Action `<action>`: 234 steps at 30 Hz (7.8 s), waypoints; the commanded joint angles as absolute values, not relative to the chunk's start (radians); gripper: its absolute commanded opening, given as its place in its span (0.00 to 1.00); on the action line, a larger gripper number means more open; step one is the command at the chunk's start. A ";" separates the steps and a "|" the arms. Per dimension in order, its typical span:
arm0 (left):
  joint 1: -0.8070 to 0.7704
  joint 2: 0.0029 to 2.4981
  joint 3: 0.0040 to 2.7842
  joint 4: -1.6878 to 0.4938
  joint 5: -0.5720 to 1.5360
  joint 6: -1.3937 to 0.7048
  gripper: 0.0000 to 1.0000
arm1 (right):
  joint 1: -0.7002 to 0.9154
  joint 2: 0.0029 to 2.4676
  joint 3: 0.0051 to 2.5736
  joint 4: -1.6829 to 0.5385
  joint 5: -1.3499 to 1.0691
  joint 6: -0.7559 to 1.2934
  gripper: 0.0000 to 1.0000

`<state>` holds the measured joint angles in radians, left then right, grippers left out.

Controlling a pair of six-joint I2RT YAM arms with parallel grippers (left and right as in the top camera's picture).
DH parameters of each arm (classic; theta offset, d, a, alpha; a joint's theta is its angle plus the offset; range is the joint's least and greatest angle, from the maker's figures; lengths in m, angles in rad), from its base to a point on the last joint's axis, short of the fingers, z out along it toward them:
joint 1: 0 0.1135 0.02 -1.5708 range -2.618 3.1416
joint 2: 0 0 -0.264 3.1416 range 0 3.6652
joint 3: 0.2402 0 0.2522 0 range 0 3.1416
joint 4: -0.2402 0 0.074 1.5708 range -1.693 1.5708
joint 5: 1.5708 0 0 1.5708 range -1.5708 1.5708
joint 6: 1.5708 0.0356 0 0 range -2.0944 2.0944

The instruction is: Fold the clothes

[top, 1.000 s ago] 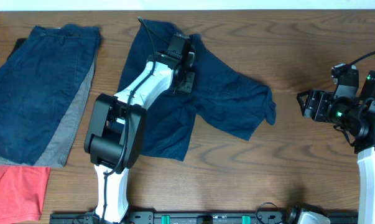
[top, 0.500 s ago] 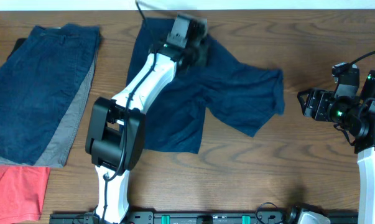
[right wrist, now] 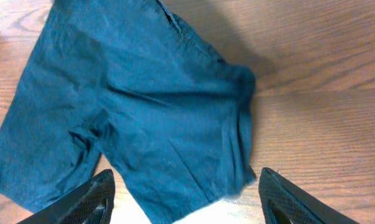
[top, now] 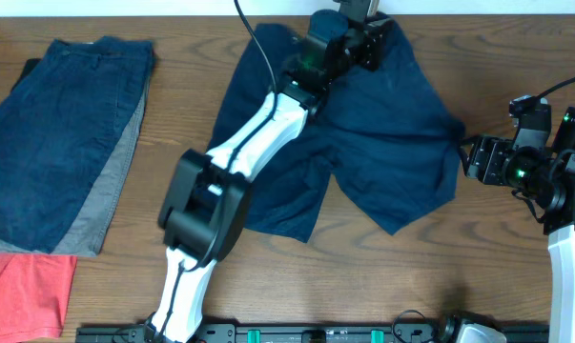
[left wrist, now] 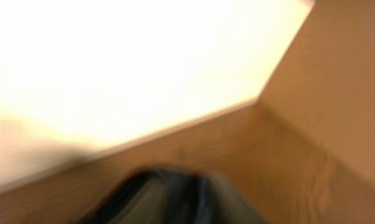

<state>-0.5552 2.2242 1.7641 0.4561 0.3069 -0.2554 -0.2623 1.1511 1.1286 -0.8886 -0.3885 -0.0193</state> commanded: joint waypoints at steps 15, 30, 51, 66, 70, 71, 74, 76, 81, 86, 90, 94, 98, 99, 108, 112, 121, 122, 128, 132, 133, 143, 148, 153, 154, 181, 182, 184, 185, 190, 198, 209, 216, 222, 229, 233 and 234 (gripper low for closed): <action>-0.395 2.123 1.769 -0.062 0.314 -0.282 0.98 | -0.250 1.150 1.144 -0.868 -0.405 -0.027 0.72; -0.160 1.935 1.753 -0.766 0.309 -0.052 0.98 | -0.015 1.151 1.144 -0.833 -0.220 0.094 0.72; -0.149 1.942 1.711 -0.762 0.215 -0.041 0.98 | 0.167 1.488 1.144 -0.649 0.052 0.193 0.82; -0.149 1.942 1.709 -0.759 0.207 -0.041 0.98 | 0.409 1.716 1.144 -0.496 0.188 0.053 0.79; -0.149 1.944 1.702 -0.758 0.160 -0.041 0.98 | 0.469 1.738 1.144 -0.467 0.187 0.050 0.82; -0.147 1.946 1.700 -0.758 0.160 -0.041 0.98 | 0.477 1.747 1.144 -0.457 0.183 0.050 0.82; -0.147 1.963 1.692 -0.758 0.159 -0.037 0.98 | 0.495 1.780 1.144 -0.421 0.175 0.030 0.81; -0.147 1.988 1.687 -0.759 0.142 -0.032 0.98 | 0.506 1.802 1.145 -0.400 0.176 0.028 0.81; -0.147 2.081 1.687 -0.807 0.146 -0.019 0.93 | 0.514 1.814 1.145 -0.379 0.176 0.028 0.82; -0.146 2.153 1.686 -0.867 0.144 -0.019 0.85 | 0.514 1.812 1.145 -0.384 0.175 0.028 0.83; -0.135 2.199 1.685 -0.889 0.140 -0.018 0.86 | 0.514 1.812 1.145 -0.390 0.175 0.028 0.84; -0.109 2.237 1.685 -0.897 0.137 -0.003 0.86 | 0.514 1.812 1.145 -0.389 0.158 0.028 0.84; -0.086 2.270 1.684 -0.911 0.138 -0.003 0.79 | 0.511 1.812 1.145 -0.387 0.157 0.028 0.84; -0.083 2.275 1.684 -0.914 0.138 -0.003 0.72 | 0.511 1.812 1.145 -0.385 0.157 0.028 0.84; -0.085 2.276 1.683 -1.007 0.179 -0.009 0.06 | 0.512 1.812 1.145 -0.385 0.153 0.028 0.83; -0.084 2.276 1.684 -1.096 0.178 -0.012 0.06 | 0.512 1.812 1.145 -0.385 0.148 0.028 0.83; 0.017 2.249 1.684 -1.321 0.122 -0.111 0.06 | 0.512 1.810 1.164 -0.417 0.074 0.055 0.81; 0.030 2.246 1.684 -1.336 0.100 -0.128 0.06 | 0.512 1.810 1.172 -0.427 0.070 0.055 0.80; 0.107 2.173 1.683 -1.367 0.066 -0.144 0.06 | 0.523 1.810 1.270 -0.499 0.070 0.055 0.80; 0.119 2.108 1.683 -1.367 0.066 -0.127 0.17 | 0.540 1.810 1.335 -0.521 0.053 0.055 0.82; 0.119 2.100 1.683 -1.367 0.066 -0.127 0.36 | 0.545 1.810 1.348 -0.521 0.046 0.055 0.82; 0.110 2.059 1.689 -1.316 0.067 -0.125 0.77 | 0.550 1.837 1.381 -0.402 0.122 0.012 0.85; 0.110 1.972 1.689 -1.235 0.067 -0.125 0.78 | 0.494 1.894 1.381 -0.370 0.130 0.012 0.87; 0.099 1.910 1.689 -1.140 0.070 -0.125 0.78 | 0.410 1.932 1.381 -0.340 0.068 0.070 0.87; 0.094 1.906 1.689 -1.126 0.070 -0.125 0.78 | 0.392 1.939 1.381 -0.331 0.048 0.083 0.87; 0.049 1.908 1.689 -0.951 0.070 -0.125 0.78 | 0.273 2.194 1.381 -0.025 -0.063 0.186 0.76; 0.049 1.908 1.689 -0.951 0.070 -0.125 0.78 | 0.274 2.202 1.381 -0.021 -0.056 0.186 0.73; 0.049 1.908 1.689 -0.951 0.070 -0.125 0.78 | 0.274 2.214 1.381 -0.018 -0.036 0.187 0.64; 0.049 1.908 1.689 -0.951 0.070 -0.125 0.78 | 0.274 2.217 1.381 -0.019 -0.022 0.187 0.59; 0.049 1.908 1.689 -0.951 0.070 -0.125 0.78 | 0.270 2.203 1.381 -0.035 0.041 0.194 0.35; 0.049 1.908 1.689 -0.930 0.070 -0.125 0.79 | 0.230 2.076 1.381 -0.137 0.135 0.174 0.01; 0.049 1.908 1.689 -0.928 0.070 -0.125 0.78 | 0.209 2.080 1.380 -0.165 -0.074 0.115 0.57; 0.049 1.908 1.689 -0.925 0.070 -0.125 0.78 | 0.241 2.154 1.380 -0.162 -0.076 0.115 0.62; 0.049 1.908 1.689 -0.924 0.070 -0.125 0.78 | 0.242 2.202 1.380 -0.140 -0.048 0.109 0.62; 0.049 1.908 1.689 -0.924 0.070 -0.125 0.78 | 0.240 2.243 1.381 -0.134 0.051 0.078 0.39; 0.049 1.908 1.689 -0.925 0.070 -0.125 0.78 | 0.237 2.247 1.381 -0.139 0.080 0.041 0.25; 0.049 1.908 1.689 -0.925 0.070 -0.125 0.78 | 0.237 2.247 1.381 -0.142 0.081 0.033 0.19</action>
